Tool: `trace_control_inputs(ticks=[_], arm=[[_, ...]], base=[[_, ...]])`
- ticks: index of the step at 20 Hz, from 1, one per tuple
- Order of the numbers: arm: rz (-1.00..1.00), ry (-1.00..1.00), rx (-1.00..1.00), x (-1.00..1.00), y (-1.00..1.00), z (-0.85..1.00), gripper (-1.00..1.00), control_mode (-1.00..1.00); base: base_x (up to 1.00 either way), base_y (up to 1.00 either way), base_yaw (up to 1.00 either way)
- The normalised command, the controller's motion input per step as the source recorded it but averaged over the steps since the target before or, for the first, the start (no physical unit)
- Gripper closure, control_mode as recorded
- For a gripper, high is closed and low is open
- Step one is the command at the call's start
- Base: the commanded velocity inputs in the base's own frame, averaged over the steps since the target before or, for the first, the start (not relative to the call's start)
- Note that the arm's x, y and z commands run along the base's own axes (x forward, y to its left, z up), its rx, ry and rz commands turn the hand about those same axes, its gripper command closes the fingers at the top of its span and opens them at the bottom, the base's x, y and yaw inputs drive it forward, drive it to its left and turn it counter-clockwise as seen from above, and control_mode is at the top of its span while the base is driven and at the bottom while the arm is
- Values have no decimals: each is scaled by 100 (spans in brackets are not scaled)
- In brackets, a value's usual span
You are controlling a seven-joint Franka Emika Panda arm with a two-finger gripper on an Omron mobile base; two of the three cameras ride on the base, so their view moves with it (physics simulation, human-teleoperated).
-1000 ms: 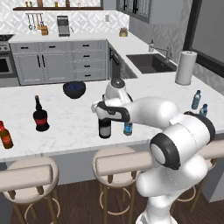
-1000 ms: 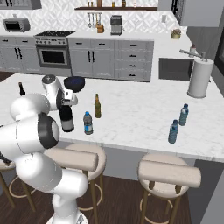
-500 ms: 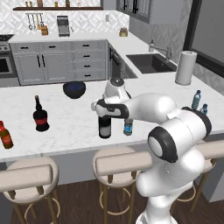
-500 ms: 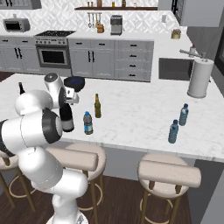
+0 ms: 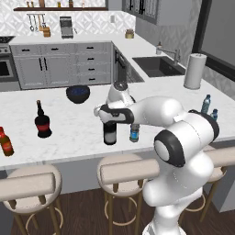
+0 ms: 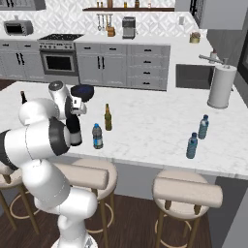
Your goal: Move the plastic bottles in the middle to the plastics group, and the glass bottles in the middle to the glass group.
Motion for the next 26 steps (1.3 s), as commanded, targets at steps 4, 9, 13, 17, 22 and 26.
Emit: trace_control_inputs(ticks=[4,9,13,17,22,26], arm=[[0,0,0,0,0,0,-100,-100],[0,0,0,0,0,0,100,-100],[0,0,0,0,0,0,100,-100],[0,0,0,0,0,0,100,-100],[7,0,0,0,30,3,100,-100],[5,-1,0,0,99,26,100,-100]], base=[[0,0,0],[0,0,0],[0,0,0],[0,0,0],[0,0,0],[0,0,0]])
